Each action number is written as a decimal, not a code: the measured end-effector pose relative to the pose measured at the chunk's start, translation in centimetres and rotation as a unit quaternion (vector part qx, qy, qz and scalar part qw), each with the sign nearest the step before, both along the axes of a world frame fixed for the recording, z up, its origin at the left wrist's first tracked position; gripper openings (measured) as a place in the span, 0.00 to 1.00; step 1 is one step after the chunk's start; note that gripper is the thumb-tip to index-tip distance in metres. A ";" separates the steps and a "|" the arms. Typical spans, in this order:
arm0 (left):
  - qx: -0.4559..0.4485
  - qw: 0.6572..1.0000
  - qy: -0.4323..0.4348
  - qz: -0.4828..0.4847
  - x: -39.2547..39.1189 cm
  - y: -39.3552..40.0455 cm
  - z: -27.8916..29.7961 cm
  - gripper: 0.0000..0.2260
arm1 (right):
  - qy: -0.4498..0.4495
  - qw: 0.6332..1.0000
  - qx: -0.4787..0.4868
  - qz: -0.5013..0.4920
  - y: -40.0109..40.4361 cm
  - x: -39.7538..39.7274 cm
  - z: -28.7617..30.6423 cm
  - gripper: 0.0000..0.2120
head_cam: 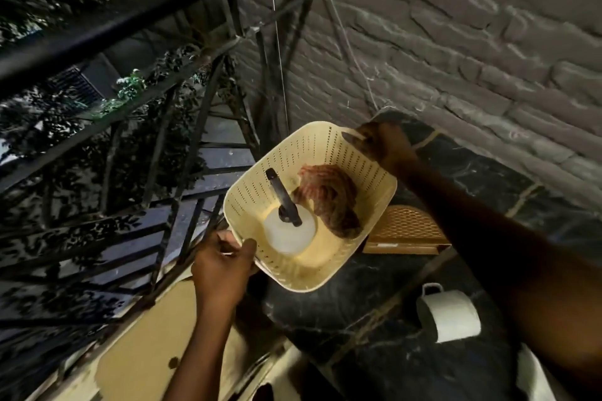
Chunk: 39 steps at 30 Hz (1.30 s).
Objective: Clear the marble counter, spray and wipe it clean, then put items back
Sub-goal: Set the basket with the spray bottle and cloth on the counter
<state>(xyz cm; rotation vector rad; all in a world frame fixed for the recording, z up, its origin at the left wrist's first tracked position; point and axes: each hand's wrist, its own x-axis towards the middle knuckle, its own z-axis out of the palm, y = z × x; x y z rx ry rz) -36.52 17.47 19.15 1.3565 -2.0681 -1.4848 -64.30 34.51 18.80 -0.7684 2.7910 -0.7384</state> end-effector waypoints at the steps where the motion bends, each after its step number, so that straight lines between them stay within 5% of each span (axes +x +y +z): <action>1: 0.000 1.000 -0.001 -0.004 0.2 0.5 -0.1 0.09 | 0.006 1.000 0.003 0.002 0.8 0.1 -0.1 0.11; 16: 0.051 0.995 0.013 -0.085 1.1 2.4 -0.7 0.12 | 0.034 0.998 -0.003 -0.046 7.0 4.4 1.2 0.12; 20: -0.127 0.986 0.027 -0.104 -0.4 -0.9 1.1 0.12 | 0.071 0.995 -0.024 -0.062 6.3 7.8 3.8 0.17; 24: -0.226 0.941 0.161 -0.192 -2.9 -0.1 5.7 0.05 | 0.095 0.989 -0.093 -0.059 6.1 11.8 6.8 0.16; 29: -0.175 0.879 0.272 -0.352 -3.3 7.8 8.6 0.02 | 0.096 0.977 -0.120 -0.144 10.3 17.3 7.4 0.14; 39: -0.148 0.734 0.176 -0.639 -2.4 22.7 -0.2 0.15 | 0.048 0.903 -0.135 -0.404 22.5 30.6 2.8 0.10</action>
